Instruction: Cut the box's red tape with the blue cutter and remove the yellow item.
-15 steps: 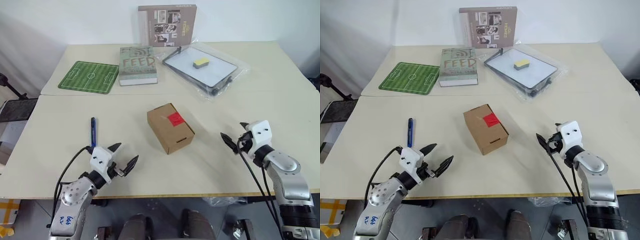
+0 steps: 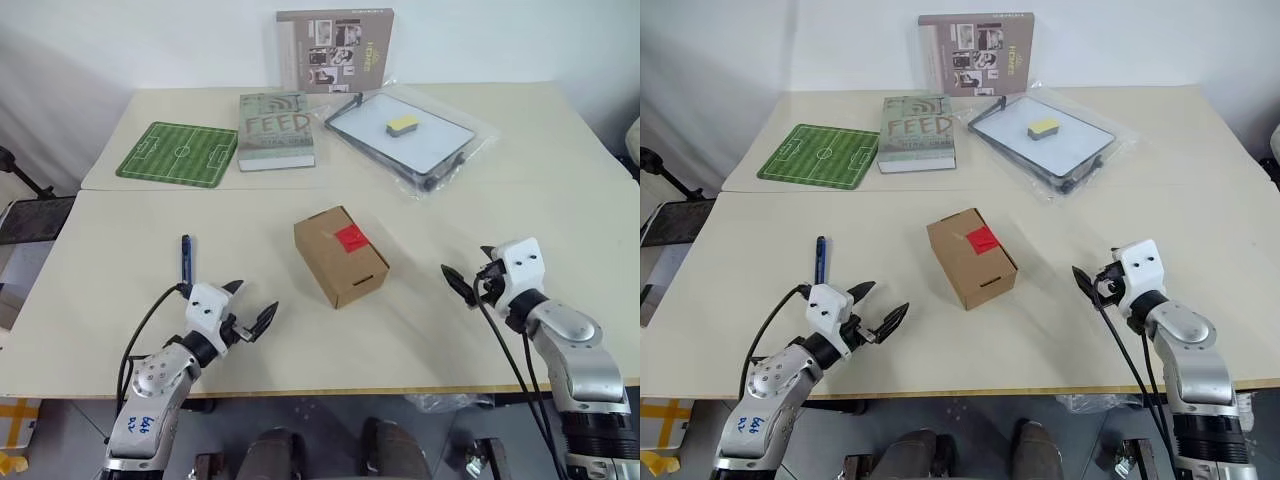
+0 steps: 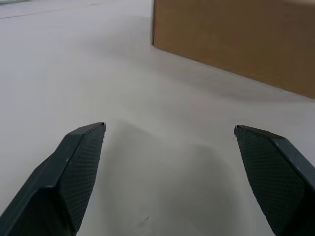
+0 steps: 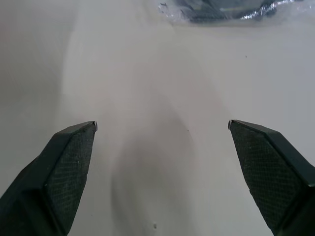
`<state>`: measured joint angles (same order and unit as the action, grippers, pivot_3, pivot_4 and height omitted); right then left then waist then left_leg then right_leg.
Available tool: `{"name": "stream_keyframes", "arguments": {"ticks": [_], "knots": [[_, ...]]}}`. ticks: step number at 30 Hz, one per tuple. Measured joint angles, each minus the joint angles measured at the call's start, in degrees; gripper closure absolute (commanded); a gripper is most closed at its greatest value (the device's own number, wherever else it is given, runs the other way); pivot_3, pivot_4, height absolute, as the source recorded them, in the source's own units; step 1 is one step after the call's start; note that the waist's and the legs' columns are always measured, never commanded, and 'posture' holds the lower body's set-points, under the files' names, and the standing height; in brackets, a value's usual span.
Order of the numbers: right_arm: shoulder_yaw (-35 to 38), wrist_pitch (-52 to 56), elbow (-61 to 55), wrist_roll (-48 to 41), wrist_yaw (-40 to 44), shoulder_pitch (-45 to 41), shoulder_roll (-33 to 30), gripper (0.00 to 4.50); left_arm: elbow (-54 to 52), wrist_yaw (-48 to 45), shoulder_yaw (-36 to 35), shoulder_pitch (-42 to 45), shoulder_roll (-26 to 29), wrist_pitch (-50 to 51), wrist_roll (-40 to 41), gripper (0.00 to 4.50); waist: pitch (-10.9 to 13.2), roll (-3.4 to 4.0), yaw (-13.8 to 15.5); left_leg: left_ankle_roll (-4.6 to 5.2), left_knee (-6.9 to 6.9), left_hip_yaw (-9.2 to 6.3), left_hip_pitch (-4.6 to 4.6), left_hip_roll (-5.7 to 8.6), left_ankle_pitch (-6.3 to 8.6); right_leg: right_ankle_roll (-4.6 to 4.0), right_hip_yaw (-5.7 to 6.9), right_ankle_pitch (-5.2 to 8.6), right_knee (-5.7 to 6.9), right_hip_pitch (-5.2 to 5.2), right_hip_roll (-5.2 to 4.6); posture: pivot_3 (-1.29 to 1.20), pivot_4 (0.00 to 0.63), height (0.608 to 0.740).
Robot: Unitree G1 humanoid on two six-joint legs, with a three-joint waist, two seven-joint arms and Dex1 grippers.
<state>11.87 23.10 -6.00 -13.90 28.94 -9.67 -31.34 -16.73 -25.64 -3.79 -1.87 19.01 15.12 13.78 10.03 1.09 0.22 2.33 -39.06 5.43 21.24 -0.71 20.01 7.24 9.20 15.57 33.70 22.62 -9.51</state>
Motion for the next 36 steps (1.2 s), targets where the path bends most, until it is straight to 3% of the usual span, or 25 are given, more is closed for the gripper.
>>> {"name": "stream_keyframes", "arguments": {"ticks": [11, 12, 13, 24, 36], "knots": [[-0.52, 8.42, -9.94, -4.42, 2.66, 2.32, -0.7, 4.45, 8.49, 2.67, 0.45, 9.72, -1.52, 0.78, -1.07, 4.12, 0.04, -0.06, 0.09, 0.02, -0.01, 0.04, 0.0, 0.01, 0.01, 0.0, 0.0, 0.0, -0.01, 0.0, 0.05, 0.0, 0.15, 0.74], [-0.66, 9.46, -11.17, -5.02, 3.05, 2.75, -1.03, 4.5, 9.72, 3.07, 0.5, 10.9, -1.68, 0.41, -1.56, 4.44, 0.06, -0.1, 0.18, 0.01, -0.02, 0.04, 0.0, 0.01, 0.01, 0.0, 0.01, 0.0, -0.01, 0.0, 0.06, 0.0, 0.15, 0.74], [-0.91, 10.3, -12.27, -5.63, 3.44, 3.13, -1.32, 4.5, 10.98, 3.55, 0.49, 12.07, -1.78, 0.1, -1.97, 4.48, 0.07, -0.12, 0.33, 0.0, -0.02, 0.03, 0.0, 0.01, 0.0, 0.0, 0.01, 0.0, -0.02, 0.0, 0.06, 0.0, 0.15, 0.74], [-3.83, 20.75, -24.43, -13.25, 7.5, 5.95, -4.57, 4.5, 32.46, 8.17, 0.74, 30.07, -5.37, -7.55, -7.14, 4.48, 0.35, -0.6, 1.42, 0.02, -0.06, 0.05, 0.04, 0.07, 0.01, 0.05, 0.06, -0.03, -0.05, -0.01, 0.07, 0.0, 0.15, 0.74], [-12.57, 29.99, -27.88, -15.69, 1.6, 2.29, -0.83, 4.5, 63.67, 2.24, 3.28, 50.77, -9.62, -23.21, -9.59, 4.48, 0.53, -0.9, 1.26, 0.02, -0.07, 0.07, 0.08, 0.15, 0.01, 0.07, 0.13, -0.03, -0.08, 0.01, 0.14, 0.0, 0.15, 0.74]]}}
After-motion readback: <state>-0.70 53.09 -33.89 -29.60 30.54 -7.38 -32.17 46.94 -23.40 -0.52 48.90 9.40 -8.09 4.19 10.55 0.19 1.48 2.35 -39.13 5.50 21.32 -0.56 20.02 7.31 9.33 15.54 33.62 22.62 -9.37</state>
